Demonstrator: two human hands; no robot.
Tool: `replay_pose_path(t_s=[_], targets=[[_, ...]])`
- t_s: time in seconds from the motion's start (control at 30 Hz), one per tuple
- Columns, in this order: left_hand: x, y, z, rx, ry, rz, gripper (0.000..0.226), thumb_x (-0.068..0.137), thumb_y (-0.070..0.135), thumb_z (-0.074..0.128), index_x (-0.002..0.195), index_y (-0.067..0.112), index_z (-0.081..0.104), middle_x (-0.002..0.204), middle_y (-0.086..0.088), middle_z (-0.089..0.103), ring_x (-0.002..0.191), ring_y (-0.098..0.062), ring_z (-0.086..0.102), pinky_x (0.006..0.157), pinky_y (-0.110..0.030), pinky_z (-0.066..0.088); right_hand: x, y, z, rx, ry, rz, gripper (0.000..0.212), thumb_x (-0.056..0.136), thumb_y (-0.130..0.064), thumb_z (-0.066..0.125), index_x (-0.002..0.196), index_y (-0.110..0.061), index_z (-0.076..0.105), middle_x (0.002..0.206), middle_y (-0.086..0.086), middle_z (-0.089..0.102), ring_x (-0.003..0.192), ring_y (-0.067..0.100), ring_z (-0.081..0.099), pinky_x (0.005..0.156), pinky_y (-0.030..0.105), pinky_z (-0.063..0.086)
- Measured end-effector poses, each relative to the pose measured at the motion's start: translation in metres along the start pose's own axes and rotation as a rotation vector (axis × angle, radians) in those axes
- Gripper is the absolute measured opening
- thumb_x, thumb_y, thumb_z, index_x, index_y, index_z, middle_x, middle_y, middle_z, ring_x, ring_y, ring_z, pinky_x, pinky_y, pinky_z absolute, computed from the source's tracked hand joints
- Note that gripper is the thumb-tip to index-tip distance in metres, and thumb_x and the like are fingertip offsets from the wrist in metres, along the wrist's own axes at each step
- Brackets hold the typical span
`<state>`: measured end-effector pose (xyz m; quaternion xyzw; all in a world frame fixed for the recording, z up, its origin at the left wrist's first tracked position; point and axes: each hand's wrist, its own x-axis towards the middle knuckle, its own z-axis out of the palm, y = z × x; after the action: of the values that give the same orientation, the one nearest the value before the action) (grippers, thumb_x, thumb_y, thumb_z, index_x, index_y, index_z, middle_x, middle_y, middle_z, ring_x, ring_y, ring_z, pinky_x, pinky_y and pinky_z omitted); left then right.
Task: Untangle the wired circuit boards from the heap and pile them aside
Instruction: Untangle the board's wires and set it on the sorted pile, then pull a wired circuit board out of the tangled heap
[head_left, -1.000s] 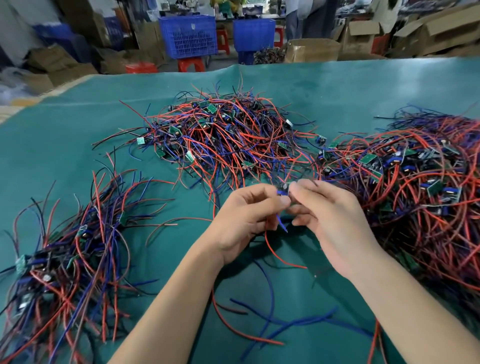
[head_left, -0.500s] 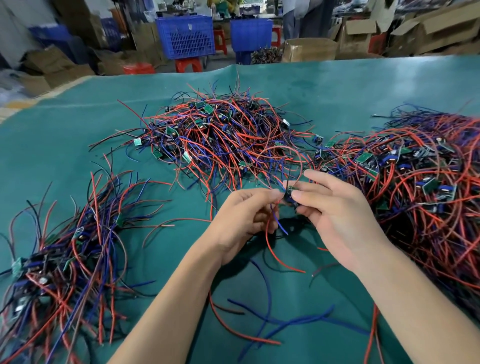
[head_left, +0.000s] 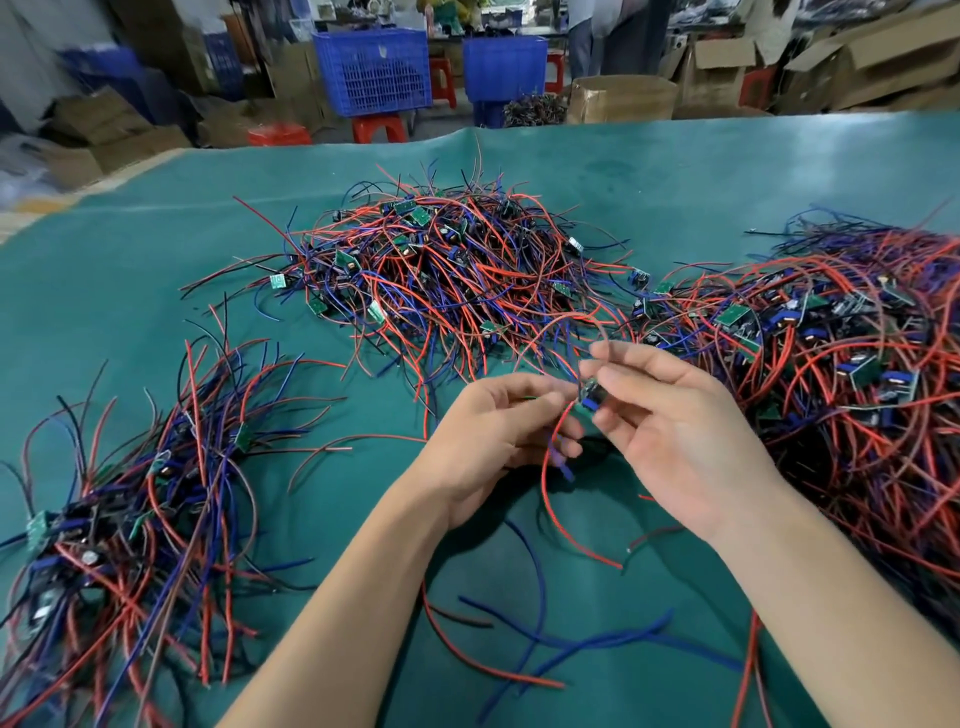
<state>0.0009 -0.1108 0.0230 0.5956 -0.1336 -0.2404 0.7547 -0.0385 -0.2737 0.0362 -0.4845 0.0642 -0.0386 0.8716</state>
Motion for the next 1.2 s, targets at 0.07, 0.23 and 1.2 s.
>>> replay_pose_path(t_s=[0.07,0.23,1.2], targets=[[0.001,-0.001,0.0,0.018,0.033,0.034,0.016,0.1,0.004,0.052,0.113,-0.001,0.059,0.083,-0.016,0.07,0.066,-0.02,0.067,0.062,-0.024,0.056,0.0,-0.01,-0.003,0.19,-0.044,0.024,0.021,0.076,-0.003,0.065,0.094,-0.01,0.074,0.087,0.004,0.073,0.071,0.009,0.064,0.059,0.016,0.052],[0.003,-0.01,0.006,0.373,0.141,0.209,0.02,0.091,0.007,0.068,0.111,0.005,0.065,0.1,-0.015,0.069,0.081,-0.016,0.068,0.068,-0.03,0.059,-0.002,-0.03,-0.013,0.383,-0.239,0.016,0.022,0.068,-0.006,0.075,0.089,-0.014,0.078,0.088,0.0,0.072,0.076,0.009,0.061,0.058,0.014,0.05],[-0.002,0.005,0.007,0.22,0.039,0.111,0.038,0.098,0.051,0.048,0.074,0.034,0.071,0.069,-0.011,0.072,0.047,-0.011,0.046,0.04,-0.019,0.029,-0.005,0.007,0.0,-0.423,-0.116,-0.268,0.02,0.08,0.0,0.076,0.082,-0.02,0.08,0.086,0.004,0.075,0.074,0.011,0.065,0.064,0.02,0.052]])
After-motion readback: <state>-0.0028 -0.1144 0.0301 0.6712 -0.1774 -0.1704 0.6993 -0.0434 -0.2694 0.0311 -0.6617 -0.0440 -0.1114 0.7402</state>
